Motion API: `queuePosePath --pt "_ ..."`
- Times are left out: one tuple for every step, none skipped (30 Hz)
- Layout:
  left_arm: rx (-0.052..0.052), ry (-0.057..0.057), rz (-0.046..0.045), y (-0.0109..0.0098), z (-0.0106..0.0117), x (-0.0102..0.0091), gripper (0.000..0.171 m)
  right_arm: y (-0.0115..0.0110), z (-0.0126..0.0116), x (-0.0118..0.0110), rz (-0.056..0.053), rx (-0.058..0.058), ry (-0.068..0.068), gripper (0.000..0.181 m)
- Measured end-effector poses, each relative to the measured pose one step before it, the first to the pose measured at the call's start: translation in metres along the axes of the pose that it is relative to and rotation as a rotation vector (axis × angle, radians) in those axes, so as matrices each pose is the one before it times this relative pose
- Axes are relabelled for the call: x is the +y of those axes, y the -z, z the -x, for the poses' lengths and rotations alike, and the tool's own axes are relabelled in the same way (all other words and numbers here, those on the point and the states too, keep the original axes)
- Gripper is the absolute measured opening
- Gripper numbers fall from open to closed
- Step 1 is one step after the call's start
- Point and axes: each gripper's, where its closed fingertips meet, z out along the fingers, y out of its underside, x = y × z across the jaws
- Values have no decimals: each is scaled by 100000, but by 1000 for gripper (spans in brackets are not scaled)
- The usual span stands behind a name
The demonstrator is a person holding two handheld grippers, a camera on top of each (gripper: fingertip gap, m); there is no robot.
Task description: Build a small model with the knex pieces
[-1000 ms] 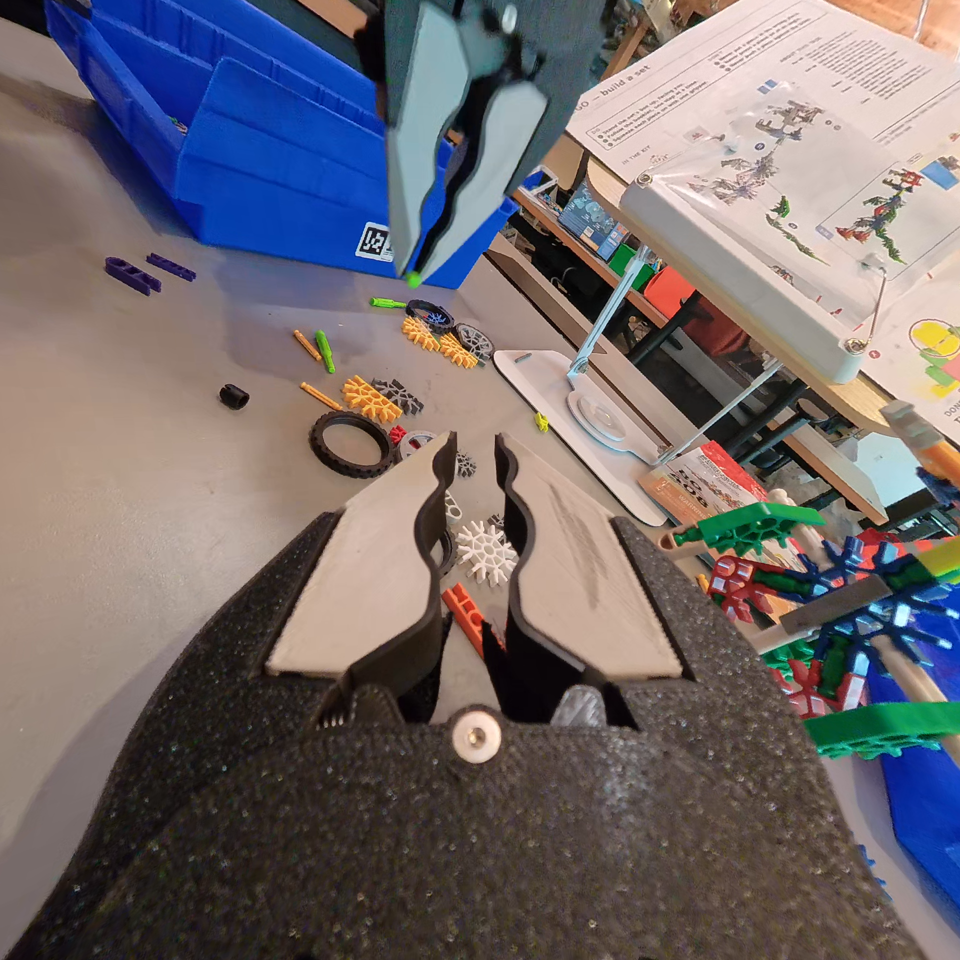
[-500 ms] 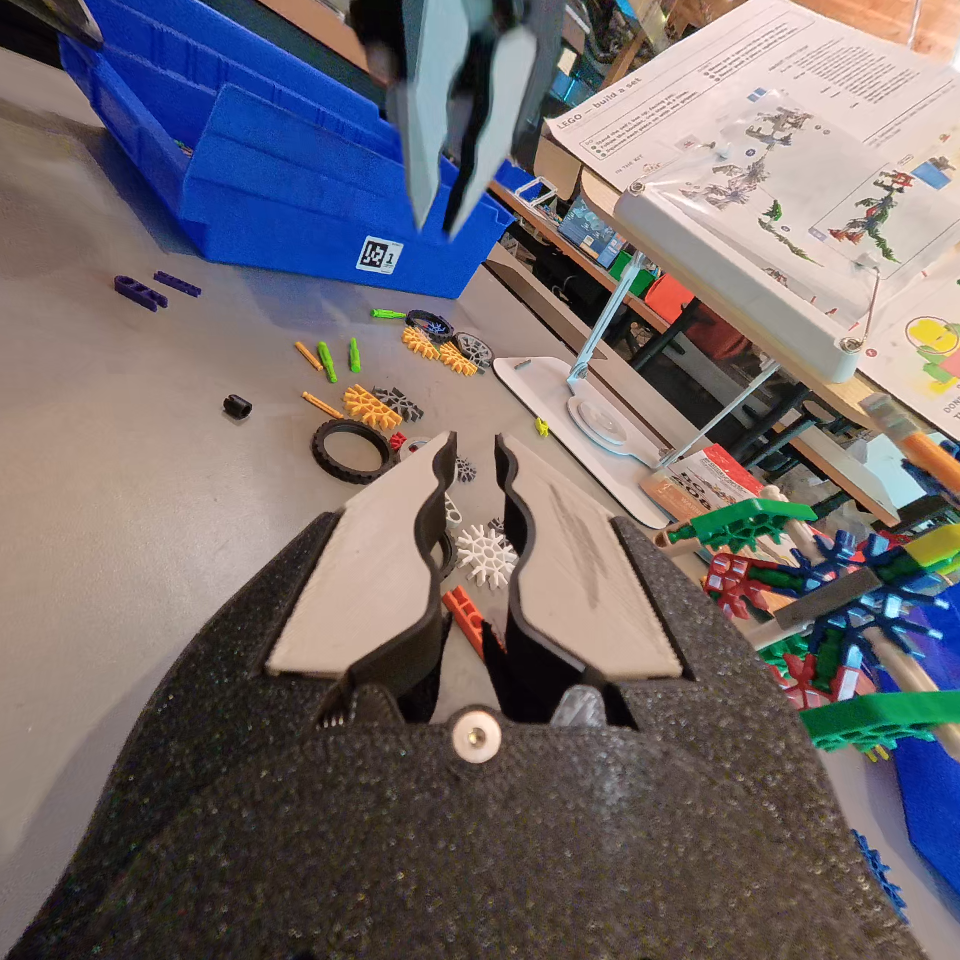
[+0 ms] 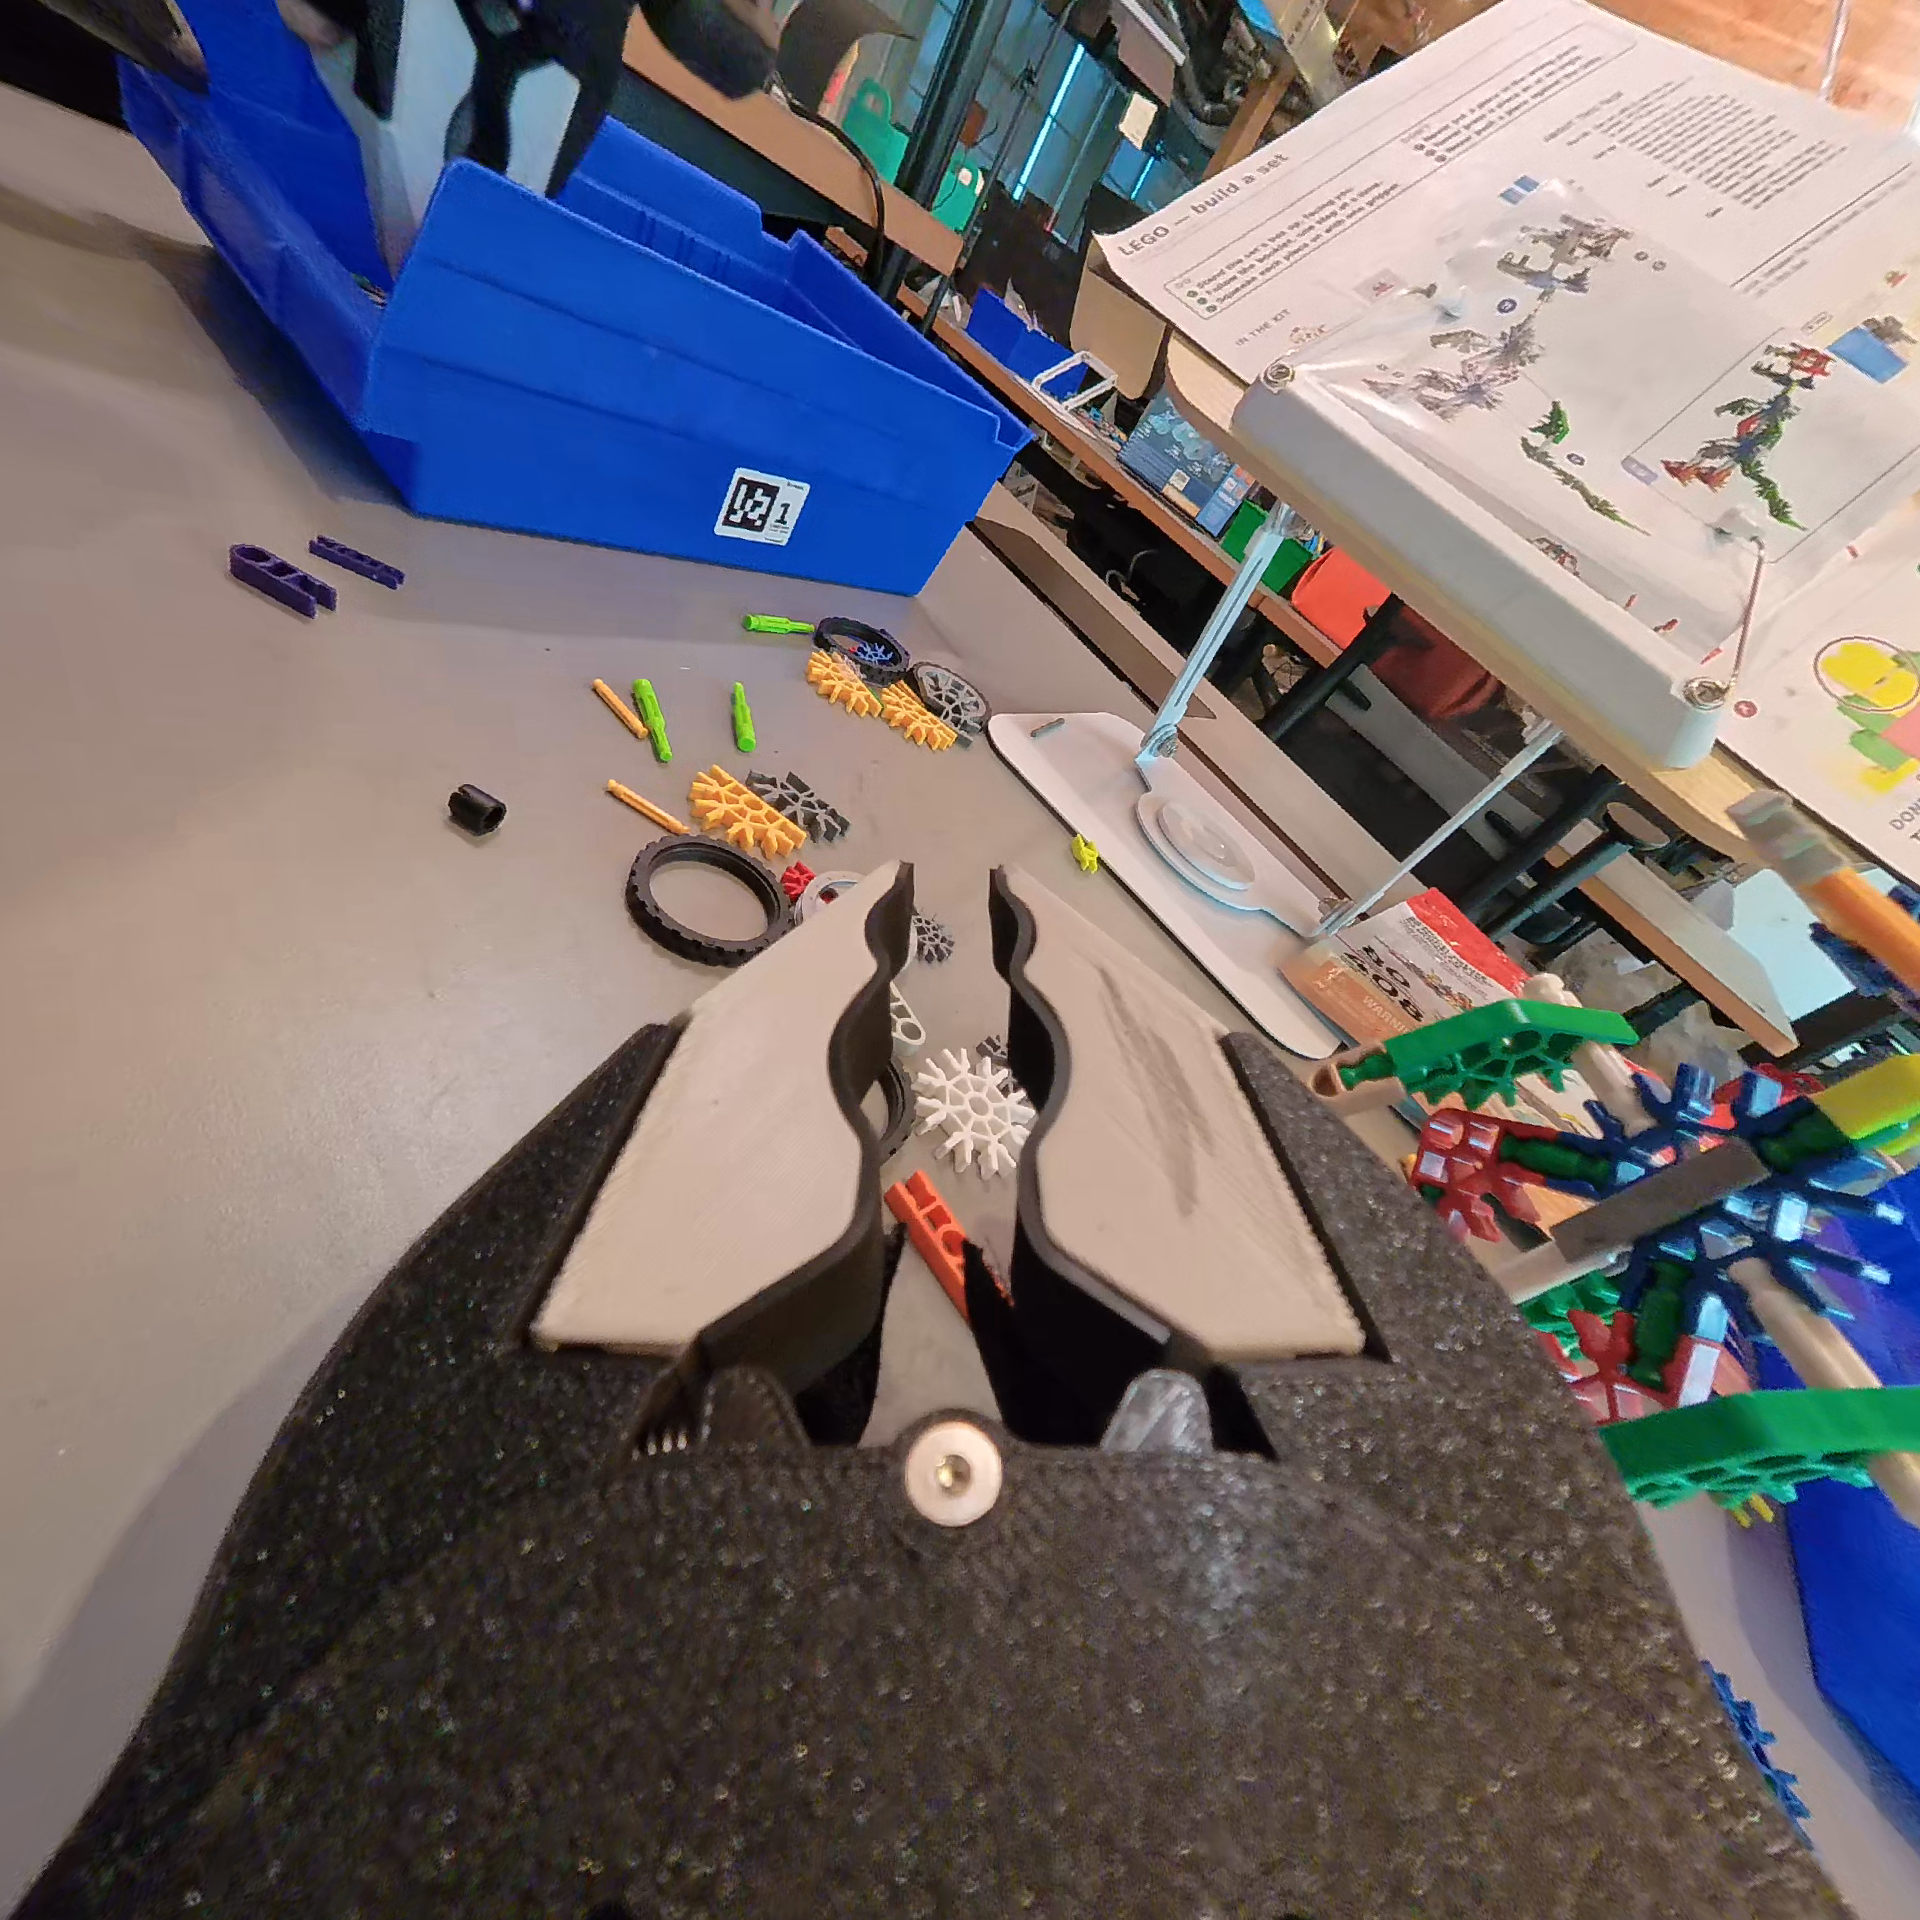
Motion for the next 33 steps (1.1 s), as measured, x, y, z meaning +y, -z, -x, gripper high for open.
queuePosePath --pt "-354 202 1651 -422 196 174 8 8 -5 0 -16 41 -31 12" --pt "196 604 1257 -309 96 114 7 4 -12 1 -41 43 -64 12" --pt "2957 -57 778 -276 -400 65 7 -3 -9 -7 -24 9 -87 12" --pt "2872 -545 467 -256 -440 28 8 7 -1 7 -1 -22 -83 12" --pt "596 -72 584 -261 -33 30 8 5 -5 -9 -51 -33 -76 12" --pt "-207 618 1341 -254 112 162 8 10 -3 -4 -92 -12 -98 12" --pt "-30 449 523 -167 61 64 6 3 -8 -13 -80 -10 -84 12" --pt "316 713 -56 -172 18 -29 7 12 -7 0 -66 -8 -52 12" --pt "-401 695 -267 -17 130 -29 5 6 0 -17 -76 -12 -63 12" --pt "539 88 44 6 -93 37 6 11 -6 -2 -77 -2 -73 12" --pt "412 -1145 -283 -19 -141 -27 6 5 -8 -10 -57 -8 -86 12" --pt "-409 108 -144 -10 42 -26 5 13 6 -8 -89 -31 -60 13" --pt "-122 335 -147 8 15 2 5 3 -5 -1 -59 -20 -29 13" --pt "-398 -452 -279 -13 11 -8 4 -1 4 -2 -13 -26 -5 13" --pt "-190 239 -398 20 -4 12 4 7 6 -11 -65 1 16 13" --pt "-962 531 -222 64 147 71 4 4 -3 -10 -87 16 -17 13" --pt "-900 587 -229 259 171 133 4 7 2 -2 -30 5 -56 13" --pt "-661 206 -969 557 151 59 4 8 -1 -2 -29 3 -6 13" --pt "-923 506 -2317 915 211 -188 4 2 11 -5 -6 -31 35 13" --pt "-2575 514 -3371 1254 435 -508 4 -16 7 13 64 -32 78 13" --pt "-3307 -256 -3565 1477 479 -788 4 -8 17 19 138 -44 74 13" --pt "-3432 -1665 -4082 1649 406 -1155 4 -11 4 12 119 -14 6 13" --pt "-3569 -2246 -5101 1728 388 -1661 4 -17 -8 9 69 23 -17 13" --pt "-3226 -2602 -5591 1652 387 -2127 4 -3 6 22 112 8 -6 13" --pt "-2772 -3686 -5905 1409 310 -2541 4 -12 2 9 101 -5 22 13" --pt "-2050 -4352 -5849 1063 225 -2833 4 -15 9 7 51 3 95 13" --pt "373 -4756 -3941 528 -123 -2730 3 -8 16 9 103 -9 142 12" --pt "1336 -5860 -2103 -12 -282 -2493 3 -3 11 3 41 9 163 13" --pt "1299 -5631 -70 -446 -196 -2137 4 9 6 -6 -57 45 126 12" --pt "2337 -5405 1238 -789 -266 -1787 4 0 9 2 -19 10 44 13" --pt "3590 -5473 2069 -977 -367 -1382 4 13 -5 -19 -108 -23 1 12" --pt "5046 -3530 2545 -1131 -457 -963 4 25 -7 -29 -210 10 -80 13" --pt "4649 -2248 3126 -1238 -316 -618 4 34 -15 -34 -318 4 -108 13"
